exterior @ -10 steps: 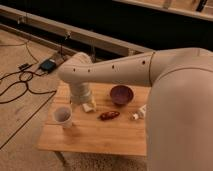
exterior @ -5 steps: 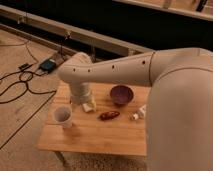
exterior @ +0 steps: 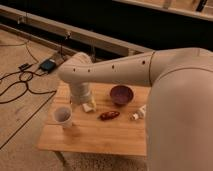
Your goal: Place the ceramic cup in the ceramic bowl
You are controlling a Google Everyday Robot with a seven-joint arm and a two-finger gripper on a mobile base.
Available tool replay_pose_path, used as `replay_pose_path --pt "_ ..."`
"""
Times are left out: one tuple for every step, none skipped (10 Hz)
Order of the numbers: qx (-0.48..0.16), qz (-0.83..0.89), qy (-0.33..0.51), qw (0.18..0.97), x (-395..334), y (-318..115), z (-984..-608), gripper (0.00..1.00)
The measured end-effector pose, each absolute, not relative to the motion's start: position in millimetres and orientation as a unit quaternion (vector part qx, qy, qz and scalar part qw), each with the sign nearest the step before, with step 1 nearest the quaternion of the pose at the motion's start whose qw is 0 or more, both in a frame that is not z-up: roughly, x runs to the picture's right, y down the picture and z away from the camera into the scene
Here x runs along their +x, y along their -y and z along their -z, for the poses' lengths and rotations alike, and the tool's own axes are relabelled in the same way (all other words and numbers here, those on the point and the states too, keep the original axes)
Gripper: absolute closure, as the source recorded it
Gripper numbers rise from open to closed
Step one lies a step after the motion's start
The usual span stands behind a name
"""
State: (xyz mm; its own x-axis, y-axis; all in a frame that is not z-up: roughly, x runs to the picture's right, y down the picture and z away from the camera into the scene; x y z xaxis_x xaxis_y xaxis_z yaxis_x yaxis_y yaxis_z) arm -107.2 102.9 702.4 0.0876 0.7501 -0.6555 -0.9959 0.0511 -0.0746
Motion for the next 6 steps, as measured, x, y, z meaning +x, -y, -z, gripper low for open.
replay_pose_path --pt "-0.273 -0.626 -0.226 0.695 -111.8 -104.0 -702.4 0.35" --pt "-0.282 -0.611 -0.217 0.707 -123.4 -106.4 -701.7 0.35" --pt "-0.286 -0.602 -0.213 0.714 -130.6 -108.8 -701.3 0.35" --pt "-0.292 -0.592 -0.209 0.722 -139.2 -111.4 -700.8 0.35" --pt "-0.296 -0.584 -0.207 0.727 -145.2 -114.3 -702.0 0.35" --pt "-0.297 -0.574 -0.205 0.735 -151.8 -117.2 -704.8 0.35"
